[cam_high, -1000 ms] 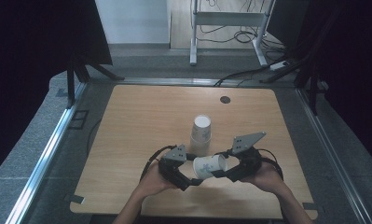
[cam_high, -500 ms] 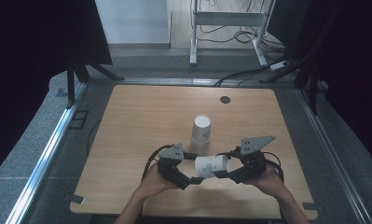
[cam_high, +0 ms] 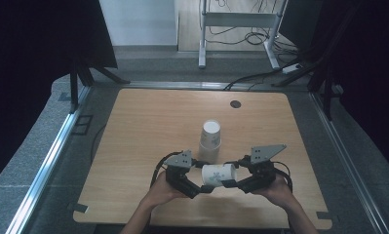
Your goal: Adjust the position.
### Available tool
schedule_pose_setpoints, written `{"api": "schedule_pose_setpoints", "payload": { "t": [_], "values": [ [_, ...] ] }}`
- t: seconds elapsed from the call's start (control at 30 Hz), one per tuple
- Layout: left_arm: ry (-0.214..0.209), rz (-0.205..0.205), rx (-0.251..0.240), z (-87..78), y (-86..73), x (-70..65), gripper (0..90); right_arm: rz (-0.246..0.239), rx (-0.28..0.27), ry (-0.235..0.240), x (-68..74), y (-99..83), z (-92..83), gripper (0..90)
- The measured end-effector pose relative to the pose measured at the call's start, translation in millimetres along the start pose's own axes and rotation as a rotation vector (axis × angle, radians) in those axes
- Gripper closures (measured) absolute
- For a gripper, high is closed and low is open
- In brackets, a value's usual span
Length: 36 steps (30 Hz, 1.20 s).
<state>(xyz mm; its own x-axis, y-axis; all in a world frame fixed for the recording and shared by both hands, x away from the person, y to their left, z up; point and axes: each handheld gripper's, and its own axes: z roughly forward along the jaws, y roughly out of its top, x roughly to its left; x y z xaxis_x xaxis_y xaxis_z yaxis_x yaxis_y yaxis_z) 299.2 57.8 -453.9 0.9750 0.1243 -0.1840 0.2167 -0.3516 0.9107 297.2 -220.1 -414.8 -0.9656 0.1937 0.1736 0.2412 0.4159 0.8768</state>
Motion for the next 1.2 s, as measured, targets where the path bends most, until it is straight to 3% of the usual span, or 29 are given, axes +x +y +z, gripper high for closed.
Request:
{"api": "schedule_pose_setpoints", "payload": {
  "t": [0.3,1.2],
  "values": [
    [0.003,0.003,-0.010,-2.0,-1.3,1.0,22.0,0.003,-0.010,0.014,0.2,-0.3,2.4,35.5],
    [0.021,0.046,0.022,-2.8,-1.6,-1.8,27.8,-0.004,0.021,0.021,-0.6,-0.3,3.8,36.2]
  ]
}}
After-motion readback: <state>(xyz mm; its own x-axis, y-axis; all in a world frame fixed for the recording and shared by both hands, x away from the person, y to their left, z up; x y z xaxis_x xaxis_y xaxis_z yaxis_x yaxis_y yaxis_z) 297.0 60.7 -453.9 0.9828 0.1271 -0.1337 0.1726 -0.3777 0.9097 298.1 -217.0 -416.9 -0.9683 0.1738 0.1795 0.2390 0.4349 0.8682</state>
